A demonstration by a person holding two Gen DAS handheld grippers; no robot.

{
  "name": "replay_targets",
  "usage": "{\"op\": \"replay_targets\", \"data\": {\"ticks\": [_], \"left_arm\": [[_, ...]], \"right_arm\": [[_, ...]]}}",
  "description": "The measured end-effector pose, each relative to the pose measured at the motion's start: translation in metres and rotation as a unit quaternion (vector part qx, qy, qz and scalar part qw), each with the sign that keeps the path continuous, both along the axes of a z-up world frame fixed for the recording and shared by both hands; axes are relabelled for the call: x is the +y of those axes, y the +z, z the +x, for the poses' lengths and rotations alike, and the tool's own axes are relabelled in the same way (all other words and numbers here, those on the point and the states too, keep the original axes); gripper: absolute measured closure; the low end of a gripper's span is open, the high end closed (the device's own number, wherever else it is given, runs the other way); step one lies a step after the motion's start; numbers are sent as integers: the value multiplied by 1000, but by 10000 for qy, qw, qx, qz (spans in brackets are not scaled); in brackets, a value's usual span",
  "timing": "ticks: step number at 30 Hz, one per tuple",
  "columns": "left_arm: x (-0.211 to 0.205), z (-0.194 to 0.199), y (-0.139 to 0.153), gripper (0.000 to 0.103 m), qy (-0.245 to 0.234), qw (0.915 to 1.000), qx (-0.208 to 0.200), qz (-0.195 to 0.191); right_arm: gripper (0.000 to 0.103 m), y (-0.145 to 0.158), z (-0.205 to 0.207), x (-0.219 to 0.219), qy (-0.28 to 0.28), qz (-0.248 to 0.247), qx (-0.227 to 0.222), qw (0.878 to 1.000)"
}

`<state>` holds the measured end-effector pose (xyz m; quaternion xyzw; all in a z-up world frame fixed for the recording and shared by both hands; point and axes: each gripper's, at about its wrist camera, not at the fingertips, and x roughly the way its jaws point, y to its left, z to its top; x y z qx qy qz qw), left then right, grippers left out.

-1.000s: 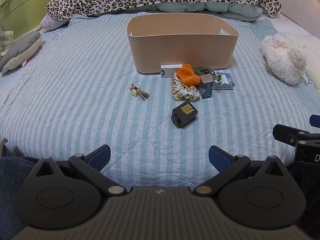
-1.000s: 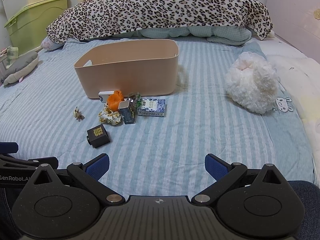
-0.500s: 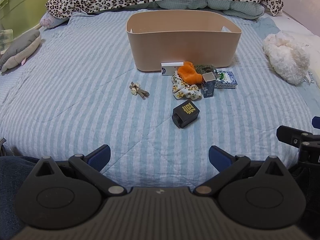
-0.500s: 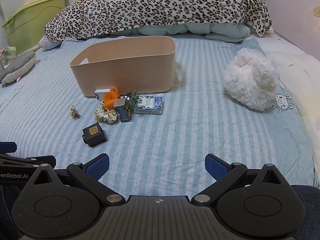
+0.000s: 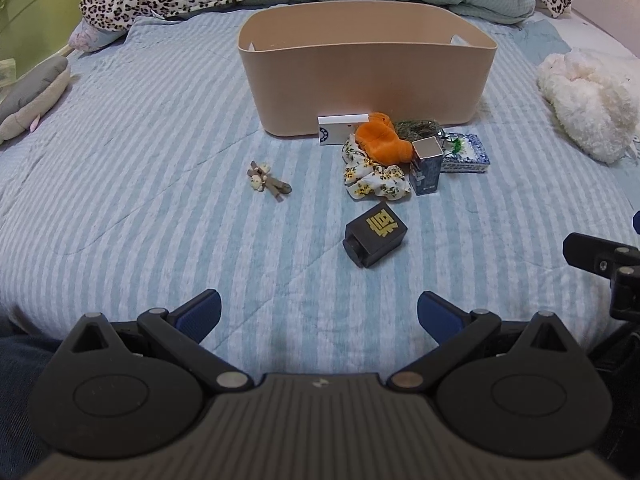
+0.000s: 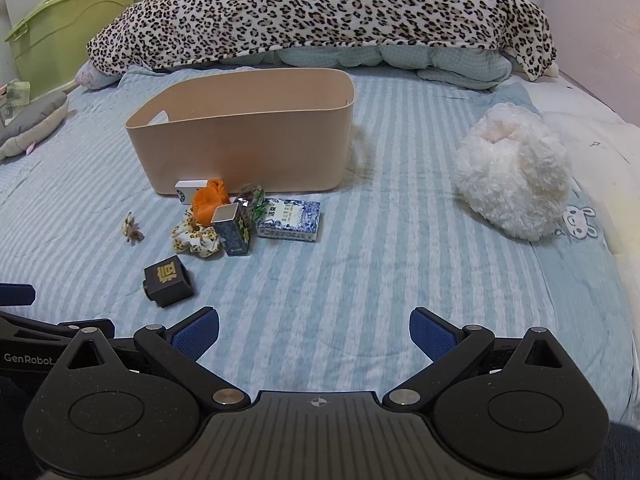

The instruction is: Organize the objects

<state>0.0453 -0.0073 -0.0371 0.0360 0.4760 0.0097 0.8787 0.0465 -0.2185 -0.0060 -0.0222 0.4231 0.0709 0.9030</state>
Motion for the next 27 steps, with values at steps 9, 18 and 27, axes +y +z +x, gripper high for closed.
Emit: {"op": "replay_targets", "data": {"ticks": [9, 18, 27], "left_arm": [[-6, 39, -32, 0, -133, 9998, 163, -23], [-2, 79, -67, 0, -149, 9991, 321, -231], [14, 96, -80, 0, 37, 9991, 243, -345]], "right_arm": [[0, -21, 44, -4, 96, -6, 192, 9998], [5, -58, 89, 3, 193, -232, 529, 9981], [9, -87, 130, 16, 376, -437, 712, 9958]]}}
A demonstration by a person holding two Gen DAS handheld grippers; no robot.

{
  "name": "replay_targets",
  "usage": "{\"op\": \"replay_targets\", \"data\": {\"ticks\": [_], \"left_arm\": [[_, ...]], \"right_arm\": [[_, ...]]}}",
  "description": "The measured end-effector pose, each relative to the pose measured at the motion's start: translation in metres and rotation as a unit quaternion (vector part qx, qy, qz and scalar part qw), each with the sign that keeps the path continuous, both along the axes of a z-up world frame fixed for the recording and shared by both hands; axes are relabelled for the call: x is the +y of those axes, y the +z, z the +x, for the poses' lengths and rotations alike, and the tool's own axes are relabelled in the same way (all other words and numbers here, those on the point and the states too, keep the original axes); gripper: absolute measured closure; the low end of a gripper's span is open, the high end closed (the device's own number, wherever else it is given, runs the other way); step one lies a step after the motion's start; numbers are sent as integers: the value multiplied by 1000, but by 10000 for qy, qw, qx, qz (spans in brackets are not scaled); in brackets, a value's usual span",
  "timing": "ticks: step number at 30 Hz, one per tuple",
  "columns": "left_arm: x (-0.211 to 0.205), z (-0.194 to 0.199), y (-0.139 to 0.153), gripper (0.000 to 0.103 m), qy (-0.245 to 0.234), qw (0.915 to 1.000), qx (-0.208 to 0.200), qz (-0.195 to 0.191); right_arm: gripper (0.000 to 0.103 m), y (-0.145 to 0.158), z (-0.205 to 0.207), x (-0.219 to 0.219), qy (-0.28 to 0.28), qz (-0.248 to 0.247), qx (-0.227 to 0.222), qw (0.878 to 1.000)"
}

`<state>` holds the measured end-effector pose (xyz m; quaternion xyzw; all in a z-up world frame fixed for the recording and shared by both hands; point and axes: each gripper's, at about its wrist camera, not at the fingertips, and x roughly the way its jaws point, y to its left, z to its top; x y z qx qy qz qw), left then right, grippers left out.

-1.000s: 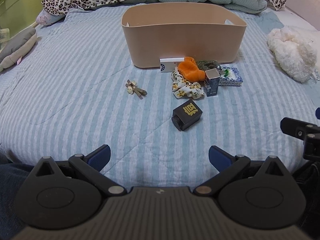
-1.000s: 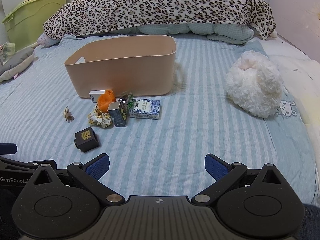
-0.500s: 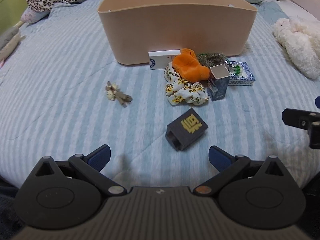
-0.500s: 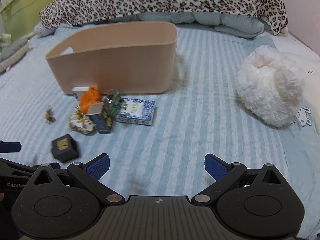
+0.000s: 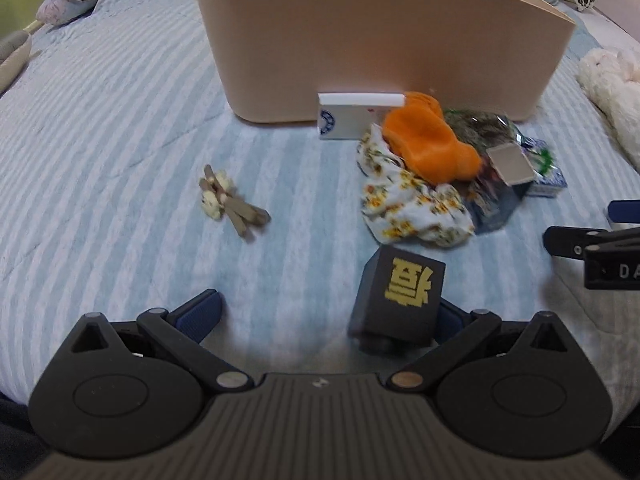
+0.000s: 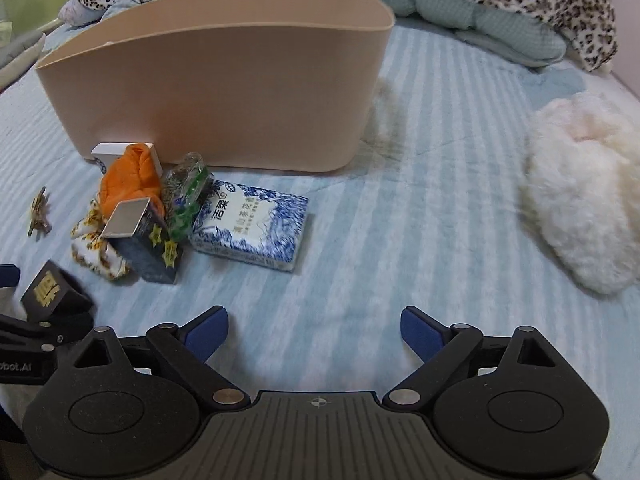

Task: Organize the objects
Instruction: 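Grasp the black cube with the left tool while the right tool grasps the blue-and-white box, then carry both items over the beige basket and open both tools to drop them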

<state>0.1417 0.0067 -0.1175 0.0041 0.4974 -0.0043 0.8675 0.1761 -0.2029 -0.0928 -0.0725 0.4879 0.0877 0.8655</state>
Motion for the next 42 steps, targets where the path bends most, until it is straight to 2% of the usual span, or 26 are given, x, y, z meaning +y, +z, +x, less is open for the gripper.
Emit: {"op": "replay_targets", "data": {"ticks": [10, 12, 15, 17, 18, 25, 33, 39, 42], "left_arm": [[11, 10, 1, 0, 57, 9996, 172, -214], [14, 10, 5, 5, 157, 9993, 165, -297], [14, 8, 9, 14, 176, 9994, 151, -259], [14, 7, 11, 20, 170, 9993, 166, -283], [14, 7, 12, 23, 187, 9992, 164, -313], [24, 5, 20, 70, 114, 9995, 34, -284], [31, -15, 43, 70, 196, 9988, -146, -433], [32, -19, 71, 70, 147, 9976, -562, -380], [31, -17, 94, 70, 81, 9960, -837, -312]], "right_arm": [[9, -10, 22, 23, 61, 519, -89, 9986], [10, -11, 22, 25, 71, 502, -125, 9986], [21, -13, 21, 27, 85, 471, -242, 9986], [35, -12, 20, 26, 85, 518, -313, 9981], [40, -11, 20, 26, 86, 548, -331, 9979], [41, -9, 7, 22, 77, 617, -325, 9975], [41, 12, -18, 7, -238, 703, -327, 9967], [41, 46, -30, -7, -352, 824, -782, 9929], [41, 68, -29, -8, -321, 879, -1030, 9903]]}}
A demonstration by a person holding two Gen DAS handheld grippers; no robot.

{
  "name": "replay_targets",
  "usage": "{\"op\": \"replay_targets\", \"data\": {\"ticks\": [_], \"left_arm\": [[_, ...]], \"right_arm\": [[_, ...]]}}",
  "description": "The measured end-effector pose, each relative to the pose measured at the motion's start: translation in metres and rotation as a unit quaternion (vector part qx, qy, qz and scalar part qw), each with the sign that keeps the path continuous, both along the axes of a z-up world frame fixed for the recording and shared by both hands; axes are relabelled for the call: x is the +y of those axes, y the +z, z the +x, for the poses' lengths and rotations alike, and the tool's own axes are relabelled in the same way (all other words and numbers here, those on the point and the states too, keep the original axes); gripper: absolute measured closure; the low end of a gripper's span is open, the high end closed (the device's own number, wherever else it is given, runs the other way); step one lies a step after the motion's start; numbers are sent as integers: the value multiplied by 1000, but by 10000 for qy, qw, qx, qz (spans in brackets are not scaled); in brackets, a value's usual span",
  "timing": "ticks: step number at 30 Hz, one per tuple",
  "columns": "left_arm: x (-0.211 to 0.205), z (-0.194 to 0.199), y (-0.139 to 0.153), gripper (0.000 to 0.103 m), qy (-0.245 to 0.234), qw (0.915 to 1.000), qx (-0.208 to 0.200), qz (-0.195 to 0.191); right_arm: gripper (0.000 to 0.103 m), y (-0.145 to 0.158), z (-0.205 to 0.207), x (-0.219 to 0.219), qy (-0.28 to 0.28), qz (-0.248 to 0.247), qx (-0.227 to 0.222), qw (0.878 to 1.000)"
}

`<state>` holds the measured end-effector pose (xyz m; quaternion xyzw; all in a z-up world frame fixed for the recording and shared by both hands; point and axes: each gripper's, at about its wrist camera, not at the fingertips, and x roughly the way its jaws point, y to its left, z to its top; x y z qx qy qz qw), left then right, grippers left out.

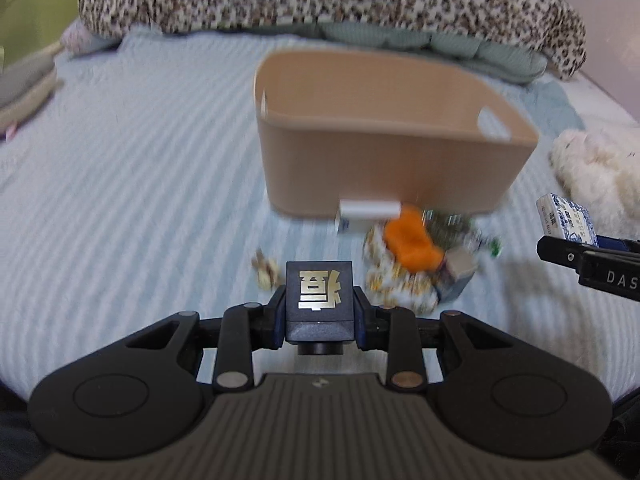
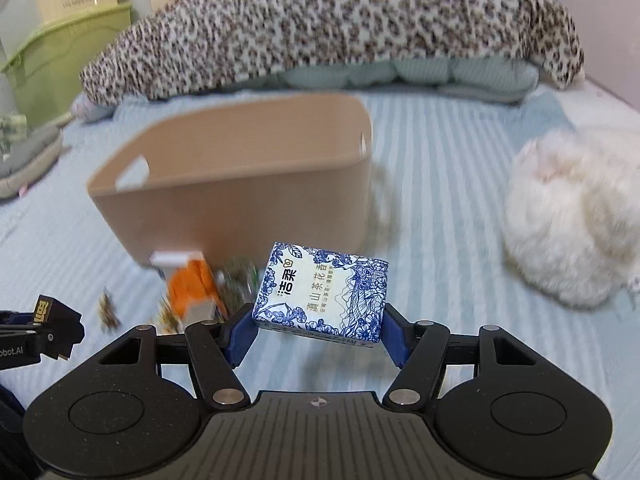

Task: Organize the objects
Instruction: 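Carry both items over the beige basket and open both tools to drop them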

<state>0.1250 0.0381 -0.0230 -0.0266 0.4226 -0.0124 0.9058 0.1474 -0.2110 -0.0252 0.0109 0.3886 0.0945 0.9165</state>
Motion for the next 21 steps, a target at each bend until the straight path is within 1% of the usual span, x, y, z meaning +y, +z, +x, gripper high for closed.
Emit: {"op": "replay_targets", "data": {"ticks": [5, 7, 10, 12, 14, 17, 19, 21], "left_arm": [[-1, 13, 46, 70, -52, 9971, -680, 340], [1, 20, 64, 70, -60, 9955, -880, 340], [5, 38, 84, 70, -54, 9941, -1063, 212], [4, 53, 93, 70, -38, 9921, -1216, 313], [4, 72, 97, 70, -3, 9922, -1210, 288], [7, 106, 96, 70, 112, 9943, -1047, 159], [8, 124, 90, 70, 155, 9948, -987, 223], [5, 141, 79, 70, 149, 9952, -900, 358]], "right_arm": [[41, 35, 3, 6, 90, -127, -484, 9987], [41, 48, 10, 11, 112, -69, -618, 9980], [41, 65, 18, 17, 149, 12, -827, 9965], [41, 75, 26, 23, 182, -57, -1010, 9947], [41, 83, 37, 28, 209, -75, -1127, 9934], [41, 91, 58, 37, 265, -42, -1195, 9925], [41, 93, 74, 46, 283, -127, -1262, 9915], [41, 91, 91, 54, 287, -168, -1237, 9918]]}}
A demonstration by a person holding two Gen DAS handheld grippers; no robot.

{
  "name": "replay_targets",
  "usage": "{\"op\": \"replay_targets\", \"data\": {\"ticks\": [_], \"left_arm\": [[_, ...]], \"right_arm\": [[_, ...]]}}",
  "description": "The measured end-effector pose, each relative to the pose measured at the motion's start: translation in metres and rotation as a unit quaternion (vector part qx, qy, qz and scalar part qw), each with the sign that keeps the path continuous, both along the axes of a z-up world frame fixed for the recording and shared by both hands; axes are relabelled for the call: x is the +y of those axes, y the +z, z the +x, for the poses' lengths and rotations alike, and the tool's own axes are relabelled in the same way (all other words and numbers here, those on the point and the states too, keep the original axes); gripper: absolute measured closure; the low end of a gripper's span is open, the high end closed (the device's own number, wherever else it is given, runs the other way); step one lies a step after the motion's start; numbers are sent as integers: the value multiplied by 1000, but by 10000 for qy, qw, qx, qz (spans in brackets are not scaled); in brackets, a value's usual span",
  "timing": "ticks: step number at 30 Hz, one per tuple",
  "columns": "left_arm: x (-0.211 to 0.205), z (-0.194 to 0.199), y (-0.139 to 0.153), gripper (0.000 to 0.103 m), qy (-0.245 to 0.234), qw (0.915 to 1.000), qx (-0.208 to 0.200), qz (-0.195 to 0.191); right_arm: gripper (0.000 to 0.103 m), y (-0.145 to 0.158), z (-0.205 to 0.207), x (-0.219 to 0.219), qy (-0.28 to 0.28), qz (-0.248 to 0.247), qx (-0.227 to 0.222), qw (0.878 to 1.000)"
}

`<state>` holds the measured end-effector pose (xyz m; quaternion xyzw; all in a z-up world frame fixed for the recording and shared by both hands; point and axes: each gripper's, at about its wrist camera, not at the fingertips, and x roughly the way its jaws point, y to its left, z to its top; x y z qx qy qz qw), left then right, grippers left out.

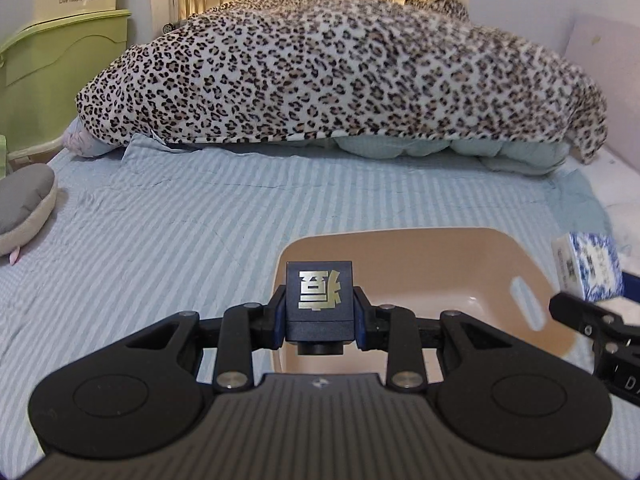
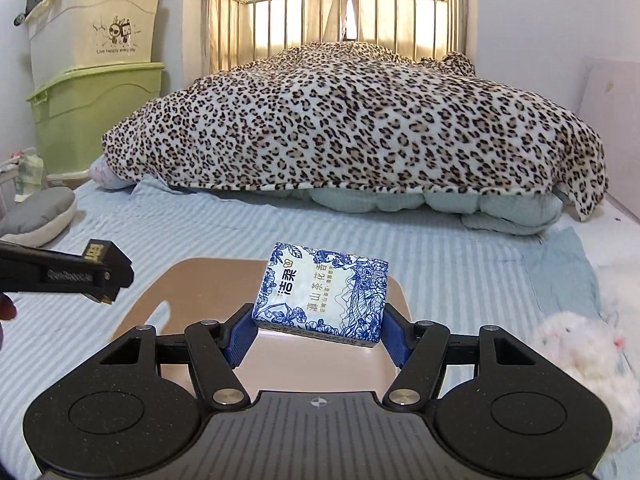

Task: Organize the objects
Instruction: 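Carry both items over the beige basket and open both tools to drop them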

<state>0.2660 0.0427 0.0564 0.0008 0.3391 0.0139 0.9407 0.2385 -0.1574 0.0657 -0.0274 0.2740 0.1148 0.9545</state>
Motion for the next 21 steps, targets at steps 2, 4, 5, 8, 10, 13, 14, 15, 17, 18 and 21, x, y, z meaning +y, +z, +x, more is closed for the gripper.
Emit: {"op": "replay_targets", "data": {"ticks": [2, 4, 5, 8, 10, 13, 14, 15, 17, 18, 21], "left_arm": [[-5, 16, -13, 70, -37, 9998, 157, 150], [-10, 29, -28, 70, -76, 9990, 343, 289], [-13, 35, -37, 70, -93, 9983, 447, 350], [-16, 49, -59, 70, -149, 9962, 755, 409], [-16, 55, -69, 70, -164, 9950, 929, 313], [-18, 62, -81, 70, -181, 9928, 1160, 255], [-19, 63, -84, 70, -201, 9920, 1200, 336], [-21, 63, -87, 70, -209, 9912, 1235, 427], [-23, 61, -91, 68, -277, 9901, 1278, 512], [-24, 59, -92, 68, -346, 9898, 1285, 502], [-25, 51, -83, 46, -421, 9908, 1148, 574]], "right_arm": [[41, -6, 18, 7, 0, -7, 107, 9999], [41, -16, 35, 13, -13, -68, 237, 9997], [41, -21, 44, 16, -21, -108, 303, 9995], [41, -37, 64, 24, -7, -238, 524, 9983], [41, -49, 75, 27, 19, -349, 704, 9969], [41, -64, 88, 30, -19, -486, 990, 9939], [41, -69, 90, 31, -42, -494, 1089, 9928], [41, -73, 92, 31, -45, -486, 1180, 9918], [37, -79, 92, 33, -47, -538, 1276, 9904], [33, -81, 91, 34, -51, -586, 1302, 9897], [31, -79, 83, 33, -62, -620, 1166, 9912]]}}
